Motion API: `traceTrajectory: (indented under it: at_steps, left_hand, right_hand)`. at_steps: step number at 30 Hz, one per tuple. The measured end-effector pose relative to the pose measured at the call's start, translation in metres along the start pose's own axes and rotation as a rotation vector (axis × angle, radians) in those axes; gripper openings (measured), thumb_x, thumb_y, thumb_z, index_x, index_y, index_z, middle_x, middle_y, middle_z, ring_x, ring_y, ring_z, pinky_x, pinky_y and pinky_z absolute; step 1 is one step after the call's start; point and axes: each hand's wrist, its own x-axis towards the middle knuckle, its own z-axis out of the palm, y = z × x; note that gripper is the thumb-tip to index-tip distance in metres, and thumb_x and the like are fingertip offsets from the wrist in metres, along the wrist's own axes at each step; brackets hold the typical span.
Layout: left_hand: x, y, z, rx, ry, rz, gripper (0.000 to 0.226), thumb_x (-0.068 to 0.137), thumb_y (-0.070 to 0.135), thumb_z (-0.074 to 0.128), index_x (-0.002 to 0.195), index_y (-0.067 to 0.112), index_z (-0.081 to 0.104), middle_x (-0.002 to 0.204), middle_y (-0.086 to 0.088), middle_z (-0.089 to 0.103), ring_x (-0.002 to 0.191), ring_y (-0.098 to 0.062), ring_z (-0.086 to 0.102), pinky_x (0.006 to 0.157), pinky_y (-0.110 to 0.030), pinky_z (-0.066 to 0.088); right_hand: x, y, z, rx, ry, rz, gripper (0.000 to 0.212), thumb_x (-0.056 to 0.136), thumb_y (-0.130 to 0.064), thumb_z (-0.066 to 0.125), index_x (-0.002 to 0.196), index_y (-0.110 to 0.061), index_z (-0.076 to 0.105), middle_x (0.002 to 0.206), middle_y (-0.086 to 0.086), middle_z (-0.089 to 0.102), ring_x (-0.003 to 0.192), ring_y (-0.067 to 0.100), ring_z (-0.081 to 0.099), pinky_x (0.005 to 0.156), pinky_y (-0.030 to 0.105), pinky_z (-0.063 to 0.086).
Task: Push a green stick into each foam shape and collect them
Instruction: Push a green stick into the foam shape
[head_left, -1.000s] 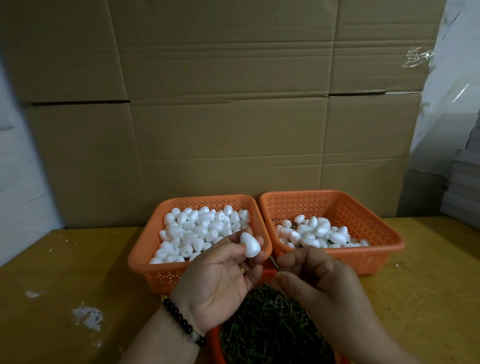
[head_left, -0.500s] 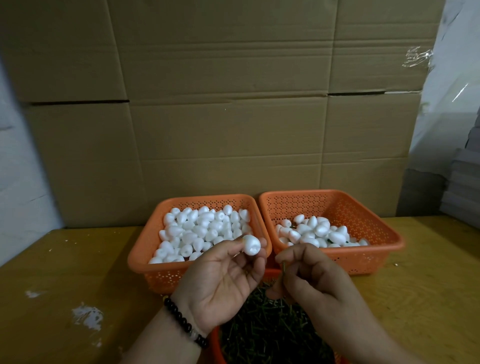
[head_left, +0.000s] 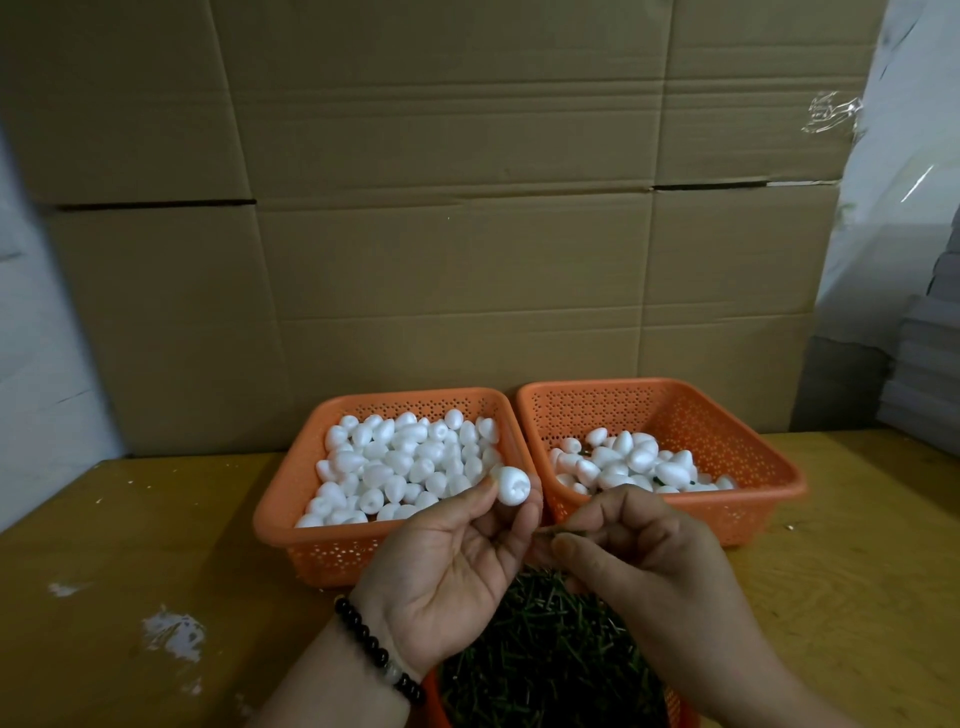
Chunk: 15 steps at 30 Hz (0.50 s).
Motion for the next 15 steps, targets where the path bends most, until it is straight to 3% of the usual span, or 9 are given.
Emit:
traceTrajectory:
  at_steps: [7,15]
  left_hand:
    - [-0.003,-0.006,0.003,0.095,-0.03,0.027,0.023,0.072,-0.001,0.064,0.092,-0.003,0.075,0.11,-0.021,0.069,0.089,-0.024,0.072,0.066,-0.031,0.06]
    - [-0.004,-0.011,0.004,0.102,-0.015,0.051,0.04,0.074,-0.003,0.063,0.114,-0.005,0.06,0.106,-0.021,0.069,0.085,-0.025,0.072,0.064,-0.031,0.058]
  right_hand:
    - [-0.002,0.004,0.001,-0.078,0.162,-0.132,0.013,0.07,-0.025,0.071,0.081,-0.02,0.074,0.076,0.006,0.074,0.072,0.022,0.072,0.067,0.039,0.06]
    - [-0.002,0.006,0.001,-0.14,0.236,-0.173,0.015,0.068,-0.032,0.07,0.081,-0.024,0.074,0.077,-0.003,0.075,0.074,0.015,0.073,0.068,0.038,0.061]
